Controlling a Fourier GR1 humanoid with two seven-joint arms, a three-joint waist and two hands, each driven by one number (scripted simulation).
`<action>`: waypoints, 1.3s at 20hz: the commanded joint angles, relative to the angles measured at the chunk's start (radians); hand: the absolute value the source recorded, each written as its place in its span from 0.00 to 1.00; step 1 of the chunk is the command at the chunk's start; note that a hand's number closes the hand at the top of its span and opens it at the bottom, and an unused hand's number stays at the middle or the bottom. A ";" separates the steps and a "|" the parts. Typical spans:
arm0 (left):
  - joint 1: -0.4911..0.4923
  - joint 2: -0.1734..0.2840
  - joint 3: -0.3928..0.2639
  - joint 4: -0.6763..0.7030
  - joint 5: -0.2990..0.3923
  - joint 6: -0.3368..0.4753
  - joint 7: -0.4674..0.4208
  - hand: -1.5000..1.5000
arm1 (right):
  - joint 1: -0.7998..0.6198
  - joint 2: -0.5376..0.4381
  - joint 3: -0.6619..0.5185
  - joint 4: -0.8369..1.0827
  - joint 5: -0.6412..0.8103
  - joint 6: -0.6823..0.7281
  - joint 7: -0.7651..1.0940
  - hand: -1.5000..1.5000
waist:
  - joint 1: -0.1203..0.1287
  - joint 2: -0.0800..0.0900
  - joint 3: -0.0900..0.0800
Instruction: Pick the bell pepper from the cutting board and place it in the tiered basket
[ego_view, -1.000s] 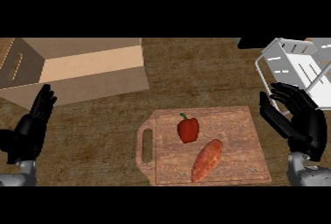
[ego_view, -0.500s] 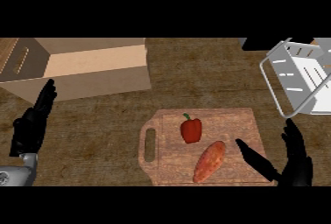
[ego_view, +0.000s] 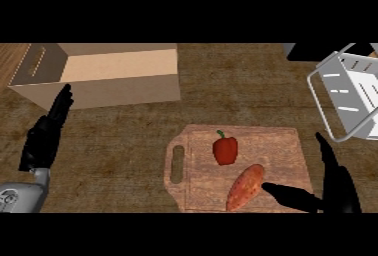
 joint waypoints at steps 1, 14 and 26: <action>-0.026 -0.027 -0.027 0.009 -0.017 0.007 0.026 0.50 | -0.174 0.013 0.010 -0.056 0.070 0.172 0.332 0.00 | 0.017 0.003 0.001; -0.032 -0.002 0.021 0.024 -0.003 -0.014 0.026 0.50 | -0.366 0.266 -0.054 0.190 0.084 0.402 0.480 0.00 | 0.002 -0.004 0.005; 0.008 -0.022 0.018 0.017 -0.011 -0.025 0.005 0.50 | -0.428 0.422 -0.078 0.344 0.202 0.484 0.480 0.00 | -0.004 -0.006 0.008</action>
